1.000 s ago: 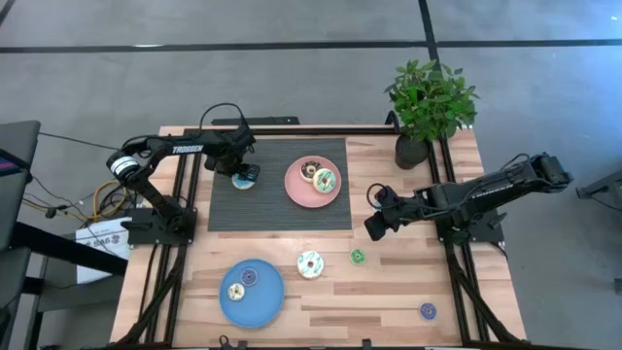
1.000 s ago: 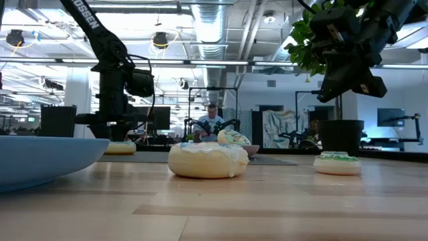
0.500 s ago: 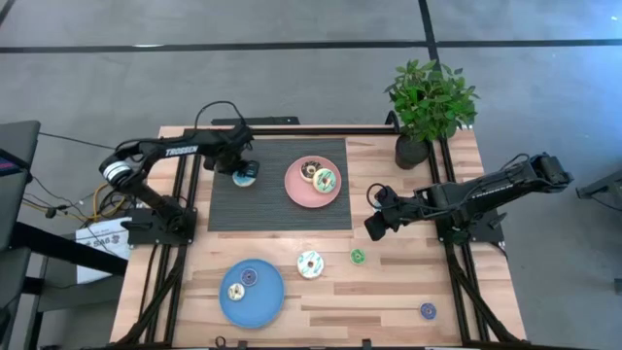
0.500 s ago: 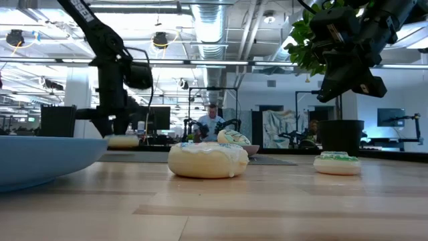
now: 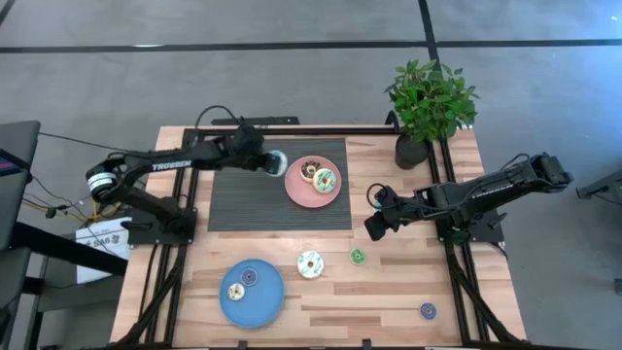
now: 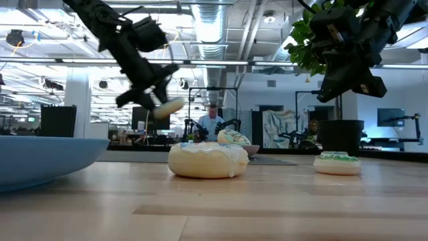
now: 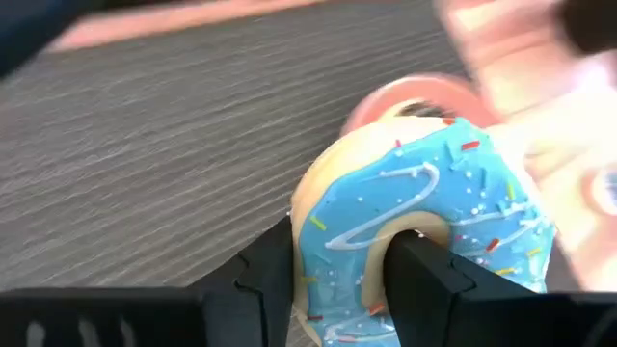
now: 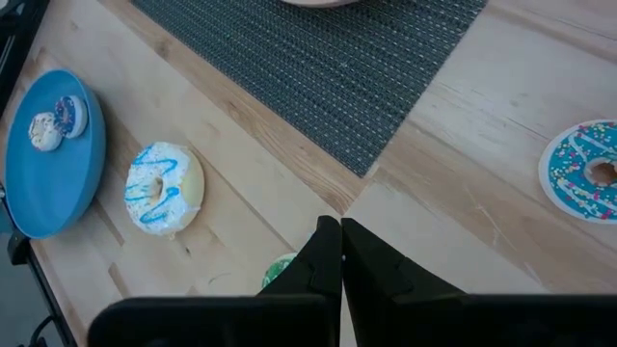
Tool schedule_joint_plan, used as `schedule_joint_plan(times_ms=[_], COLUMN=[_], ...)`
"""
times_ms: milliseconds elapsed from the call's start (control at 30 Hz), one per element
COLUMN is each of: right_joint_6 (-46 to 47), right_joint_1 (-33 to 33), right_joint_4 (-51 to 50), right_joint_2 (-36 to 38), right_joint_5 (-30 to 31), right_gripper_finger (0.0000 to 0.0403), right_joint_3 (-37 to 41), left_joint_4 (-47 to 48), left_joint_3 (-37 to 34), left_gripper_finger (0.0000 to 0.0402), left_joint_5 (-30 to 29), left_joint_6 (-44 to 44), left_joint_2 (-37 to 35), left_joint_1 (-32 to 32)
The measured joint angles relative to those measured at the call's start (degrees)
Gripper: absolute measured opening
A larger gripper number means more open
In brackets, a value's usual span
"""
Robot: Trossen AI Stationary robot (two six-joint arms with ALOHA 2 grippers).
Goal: Pick & Place donuts
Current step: Put the large blue donut on the pink plate
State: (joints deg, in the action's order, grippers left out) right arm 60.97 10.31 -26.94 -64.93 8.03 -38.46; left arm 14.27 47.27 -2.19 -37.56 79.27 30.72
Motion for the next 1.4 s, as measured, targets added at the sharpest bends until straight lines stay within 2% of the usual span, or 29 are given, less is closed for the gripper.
schedule_joint_plan(times_ms=[133,333,667,1200,1400], right_joint_6=[-0.1,0.0,0.1,0.0,0.0], right_joint_1=[0.0,0.0,0.2,0.2,0.1], right_joint_4=[0.0,0.0,0.0,0.0,0.0], right_joint_2=[0.0,0.0,0.0,0.0,0.0], right_joint_5=[0.0,0.0,-0.4,-0.5,-0.2], right_gripper_finger=[0.0001,0.0001,0.0001,0.0001,0.0001], right_joint_3=[0.0,0.0,0.0,0.0,0.0], left_joint_4=[-6.4,-7.7,-6.9,-4.7,-4.7], left_joint_3=[0.0,0.5,9.2,10.3,10.3], left_gripper_finger=[0.0129,0.0129,0.0129,0.0131,0.0153], left_joint_5=[-1.8,-1.6,-1.3,-1.6,-2.4], left_joint_6=[0.0,-0.6,1.7,4.2,4.4], left_joint_2=[3.2,9.9,18.8,19.4,19.4], left_joint_1=[-3.5,-6.1,-7.2,-7.3,-7.3])
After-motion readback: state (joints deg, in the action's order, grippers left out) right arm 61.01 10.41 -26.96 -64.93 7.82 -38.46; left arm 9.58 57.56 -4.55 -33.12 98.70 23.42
